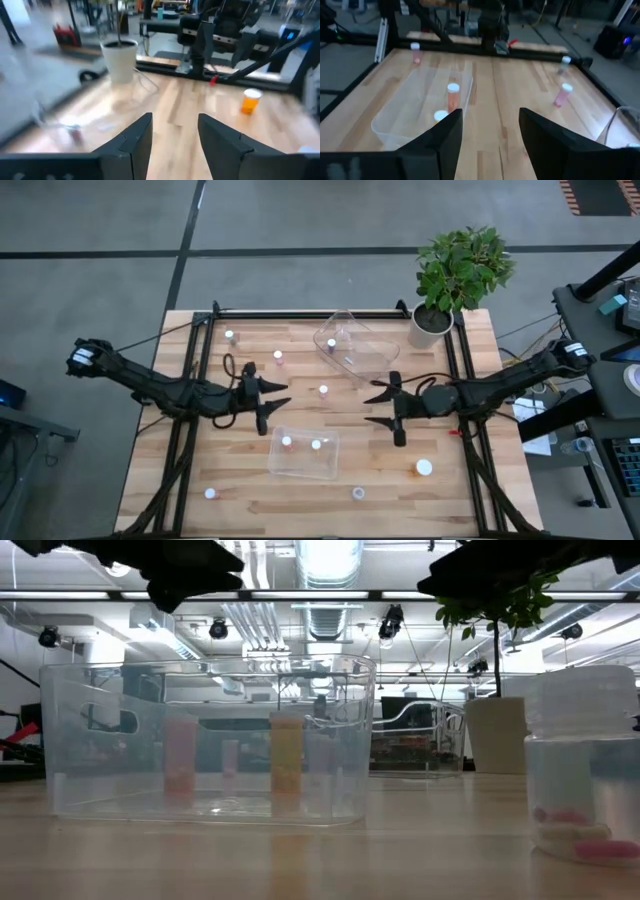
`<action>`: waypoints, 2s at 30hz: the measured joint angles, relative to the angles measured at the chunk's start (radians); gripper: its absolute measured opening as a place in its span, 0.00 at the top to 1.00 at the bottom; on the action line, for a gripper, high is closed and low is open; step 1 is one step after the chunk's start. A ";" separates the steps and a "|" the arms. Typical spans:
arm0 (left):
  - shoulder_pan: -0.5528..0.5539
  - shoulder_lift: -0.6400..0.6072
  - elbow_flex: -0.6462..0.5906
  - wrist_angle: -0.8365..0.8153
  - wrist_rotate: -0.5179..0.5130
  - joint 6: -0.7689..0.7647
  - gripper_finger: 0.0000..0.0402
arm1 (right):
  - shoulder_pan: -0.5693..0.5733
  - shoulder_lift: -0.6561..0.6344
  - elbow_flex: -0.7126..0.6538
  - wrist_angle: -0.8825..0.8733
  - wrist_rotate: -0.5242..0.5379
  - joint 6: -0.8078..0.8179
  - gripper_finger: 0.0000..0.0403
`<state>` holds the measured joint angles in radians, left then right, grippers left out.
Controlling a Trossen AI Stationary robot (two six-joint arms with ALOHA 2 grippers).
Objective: Pick and place medicine bottles into bin by pill shape (circle, oval)
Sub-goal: Put the bottom purple tablet bottle into the bottom transparent bin
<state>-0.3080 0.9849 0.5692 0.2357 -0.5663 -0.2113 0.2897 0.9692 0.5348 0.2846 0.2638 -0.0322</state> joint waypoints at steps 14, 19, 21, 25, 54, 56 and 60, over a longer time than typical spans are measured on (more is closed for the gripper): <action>-0.007 0.247 0.424 -0.820 0.382 -0.936 0.64 | 0.000 -0.121 -0.080 0.064 0.000 -0.104 0.54; -0.064 0.365 0.608 -1.143 0.580 -1.188 0.64 | 0.000 -0.133 -0.080 0.015 -0.001 -0.099 0.54; -0.118 0.406 0.673 -1.260 0.593 -1.268 0.64 | 0.000 -0.135 -0.080 -0.008 -0.001 -0.100 0.54; -0.252 0.466 0.747 -1.375 0.664 -1.440 0.64 | 0.000 -0.137 -0.080 -0.018 -0.001 -0.103 0.54; -0.706 0.552 0.565 -1.283 0.640 -2.061 0.45 | 0.000 -0.137 -0.065 -0.017 -0.005 -0.119 0.54; -0.709 0.577 0.560 -1.269 0.662 -2.060 0.45 | 0.000 -0.137 -0.065 -0.018 -0.005 -0.121 0.54; -0.713 0.610 0.548 -1.262 0.674 -2.056 0.45 | 0.000 -0.137 -0.065 -0.018 -0.005 -0.123 0.54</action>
<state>-1.0206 1.5951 1.1174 -1.0267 0.1079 -2.2671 0.2897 0.8322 0.4694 0.2666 0.2584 -0.1556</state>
